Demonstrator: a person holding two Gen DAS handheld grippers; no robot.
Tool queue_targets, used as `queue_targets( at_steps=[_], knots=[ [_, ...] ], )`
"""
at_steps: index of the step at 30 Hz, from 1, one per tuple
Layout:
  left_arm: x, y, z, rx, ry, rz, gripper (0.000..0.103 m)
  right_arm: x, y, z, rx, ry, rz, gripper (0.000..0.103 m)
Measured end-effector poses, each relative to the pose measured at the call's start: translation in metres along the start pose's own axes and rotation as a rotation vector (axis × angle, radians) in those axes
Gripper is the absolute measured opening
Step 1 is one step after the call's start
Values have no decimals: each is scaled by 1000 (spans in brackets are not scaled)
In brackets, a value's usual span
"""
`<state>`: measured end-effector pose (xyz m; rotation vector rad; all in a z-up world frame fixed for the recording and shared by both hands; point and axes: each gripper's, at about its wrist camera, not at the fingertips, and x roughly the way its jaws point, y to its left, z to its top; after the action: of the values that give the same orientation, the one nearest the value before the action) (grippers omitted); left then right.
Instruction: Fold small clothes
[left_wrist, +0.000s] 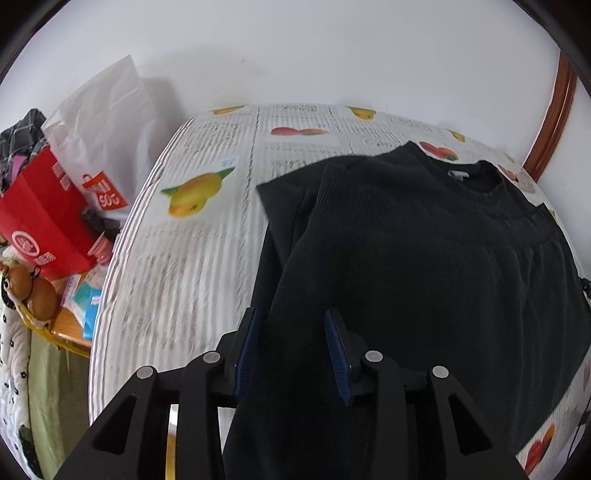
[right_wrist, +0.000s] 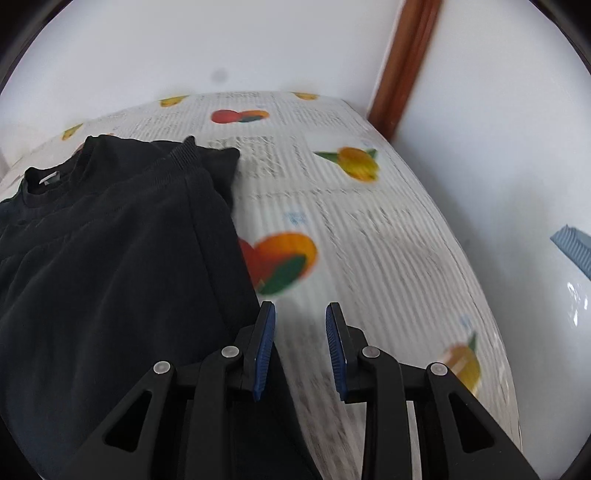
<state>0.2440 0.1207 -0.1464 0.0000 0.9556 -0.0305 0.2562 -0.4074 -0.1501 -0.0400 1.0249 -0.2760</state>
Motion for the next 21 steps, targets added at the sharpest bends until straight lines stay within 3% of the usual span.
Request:
queue_targets(
  at_steps=[7,12,18,21],
  knots=[
    [-30,21,-46,-25,6,-3,41,-74,28,-6,-18,-139,65,32],
    [-47,33,-80,-34,-13,-17,48,-103,90,-9,-106,-190,153,41],
    [-69,48,-108,-71,-19,-54,48,-115,182,-29,-183,-159,329,42],
    [-76,59,-123,-83,-2,-30,48,-123,239,-41,-252,-144,393,44]
  ],
)
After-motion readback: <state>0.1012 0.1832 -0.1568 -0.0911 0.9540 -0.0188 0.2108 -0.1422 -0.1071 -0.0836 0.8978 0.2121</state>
